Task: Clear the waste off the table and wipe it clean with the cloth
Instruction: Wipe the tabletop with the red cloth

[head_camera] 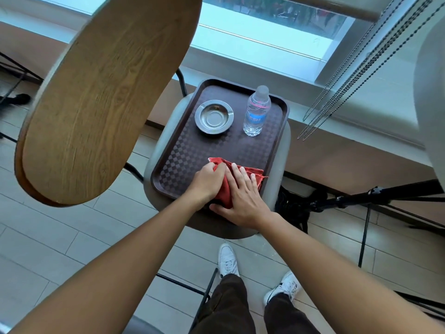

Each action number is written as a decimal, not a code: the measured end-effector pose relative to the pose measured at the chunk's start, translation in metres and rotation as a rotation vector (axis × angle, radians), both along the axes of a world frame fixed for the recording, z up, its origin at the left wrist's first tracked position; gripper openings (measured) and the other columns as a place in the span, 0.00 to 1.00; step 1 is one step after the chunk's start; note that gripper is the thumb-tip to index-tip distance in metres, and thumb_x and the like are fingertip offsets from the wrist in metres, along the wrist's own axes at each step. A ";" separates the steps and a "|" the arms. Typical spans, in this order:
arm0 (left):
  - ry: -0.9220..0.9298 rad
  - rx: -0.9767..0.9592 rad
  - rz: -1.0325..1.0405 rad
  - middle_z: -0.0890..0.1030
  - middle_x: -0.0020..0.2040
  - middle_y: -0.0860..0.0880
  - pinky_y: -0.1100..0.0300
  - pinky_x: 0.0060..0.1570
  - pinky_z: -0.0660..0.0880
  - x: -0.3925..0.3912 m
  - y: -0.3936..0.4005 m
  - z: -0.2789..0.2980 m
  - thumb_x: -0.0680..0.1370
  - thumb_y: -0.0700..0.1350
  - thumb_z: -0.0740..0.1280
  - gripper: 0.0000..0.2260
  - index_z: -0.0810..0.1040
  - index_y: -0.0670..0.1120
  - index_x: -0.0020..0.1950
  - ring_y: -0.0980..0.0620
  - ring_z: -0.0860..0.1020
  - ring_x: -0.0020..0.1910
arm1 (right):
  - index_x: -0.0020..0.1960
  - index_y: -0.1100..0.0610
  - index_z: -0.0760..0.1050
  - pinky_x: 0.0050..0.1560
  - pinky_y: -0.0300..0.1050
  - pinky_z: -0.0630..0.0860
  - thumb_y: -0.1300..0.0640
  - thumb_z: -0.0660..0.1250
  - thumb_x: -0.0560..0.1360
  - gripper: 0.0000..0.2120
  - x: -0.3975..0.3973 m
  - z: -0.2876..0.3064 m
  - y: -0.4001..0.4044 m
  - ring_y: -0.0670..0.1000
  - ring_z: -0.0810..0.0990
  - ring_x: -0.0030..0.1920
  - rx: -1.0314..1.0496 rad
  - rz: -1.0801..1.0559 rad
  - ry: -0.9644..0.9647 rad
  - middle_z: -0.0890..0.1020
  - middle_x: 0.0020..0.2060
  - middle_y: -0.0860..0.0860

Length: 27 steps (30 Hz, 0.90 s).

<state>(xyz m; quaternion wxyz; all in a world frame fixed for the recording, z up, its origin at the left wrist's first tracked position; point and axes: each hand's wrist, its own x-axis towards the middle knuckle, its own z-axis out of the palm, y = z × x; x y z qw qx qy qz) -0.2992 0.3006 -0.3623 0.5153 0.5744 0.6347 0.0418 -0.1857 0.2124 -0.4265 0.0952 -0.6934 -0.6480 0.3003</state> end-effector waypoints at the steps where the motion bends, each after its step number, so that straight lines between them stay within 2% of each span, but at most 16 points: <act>1: -0.029 0.013 0.004 0.82 0.52 0.45 0.51 0.53 0.74 0.003 0.000 0.004 0.77 0.57 0.55 0.18 0.80 0.49 0.51 0.46 0.78 0.52 | 0.82 0.49 0.37 0.79 0.58 0.36 0.33 0.62 0.75 0.48 0.000 0.003 -0.001 0.53 0.37 0.81 0.016 -0.027 0.046 0.41 0.82 0.51; 3: -0.063 0.036 0.007 0.82 0.46 0.47 0.53 0.47 0.74 0.008 0.001 0.012 0.77 0.57 0.56 0.17 0.79 0.48 0.45 0.48 0.79 0.48 | 0.82 0.50 0.39 0.79 0.60 0.43 0.41 0.63 0.78 0.44 -0.002 0.009 -0.002 0.53 0.42 0.81 0.054 -0.083 0.125 0.44 0.82 0.52; 6: -0.082 0.082 -0.020 0.82 0.41 0.48 0.55 0.41 0.73 0.015 -0.001 0.031 0.77 0.56 0.58 0.16 0.78 0.47 0.43 0.50 0.80 0.43 | 0.82 0.55 0.41 0.79 0.61 0.51 0.52 0.63 0.78 0.42 0.000 0.024 -0.006 0.54 0.44 0.81 0.088 -0.113 0.177 0.45 0.82 0.56; 10: -0.093 0.148 -0.051 0.82 0.42 0.49 0.55 0.43 0.77 0.025 -0.006 0.059 0.78 0.56 0.61 0.13 0.77 0.48 0.45 0.51 0.80 0.43 | 0.82 0.59 0.42 0.79 0.62 0.51 0.57 0.62 0.76 0.42 0.007 0.056 -0.010 0.56 0.45 0.81 0.105 -0.108 0.175 0.45 0.81 0.58; 13: -0.060 0.262 -0.100 0.80 0.44 0.50 0.58 0.39 0.70 0.035 -0.013 0.092 0.79 0.54 0.62 0.10 0.74 0.49 0.44 0.54 0.76 0.41 | 0.81 0.62 0.43 0.78 0.60 0.52 0.60 0.62 0.75 0.41 0.014 0.093 -0.018 0.58 0.46 0.81 0.173 -0.106 0.161 0.47 0.81 0.59; 18: 0.018 0.422 -0.183 0.80 0.51 0.45 0.57 0.45 0.68 0.049 -0.043 0.177 0.80 0.55 0.60 0.12 0.74 0.47 0.50 0.48 0.76 0.47 | 0.81 0.64 0.44 0.78 0.53 0.55 0.52 0.55 0.72 0.41 0.023 0.162 -0.043 0.62 0.55 0.78 0.383 -0.114 0.163 0.50 0.81 0.61; 21: 0.063 0.529 -0.238 0.79 0.51 0.50 0.59 0.39 0.70 0.057 -0.070 0.235 0.81 0.57 0.58 0.15 0.75 0.48 0.55 0.50 0.77 0.45 | 0.82 0.59 0.40 0.80 0.56 0.51 0.51 0.56 0.75 0.41 0.027 0.211 -0.062 0.57 0.48 0.81 0.466 -0.108 0.202 0.47 0.81 0.56; 22: 0.056 0.558 -0.242 0.79 0.50 0.49 0.59 0.39 0.71 0.061 -0.082 0.254 0.81 0.58 0.58 0.16 0.75 0.47 0.54 0.50 0.77 0.44 | 0.82 0.58 0.40 0.79 0.57 0.52 0.48 0.55 0.75 0.41 0.031 0.227 -0.070 0.56 0.46 0.81 0.489 -0.102 0.196 0.47 0.82 0.55; 24: 0.026 0.626 -0.223 0.80 0.48 0.47 0.57 0.42 0.74 0.068 -0.107 0.289 0.80 0.58 0.59 0.16 0.76 0.47 0.54 0.49 0.78 0.45 | 0.82 0.57 0.41 0.78 0.58 0.57 0.40 0.49 0.68 0.46 0.038 0.258 -0.085 0.56 0.51 0.80 0.520 -0.117 0.176 0.50 0.81 0.54; 27: -0.020 0.692 -0.184 0.79 0.46 0.48 0.54 0.49 0.78 0.081 -0.143 0.335 0.79 0.58 0.59 0.16 0.77 0.47 0.53 0.50 0.79 0.45 | 0.82 0.54 0.40 0.77 0.58 0.59 0.42 0.48 0.63 0.49 0.055 0.299 -0.109 0.58 0.53 0.80 0.508 -0.136 0.159 0.50 0.81 0.54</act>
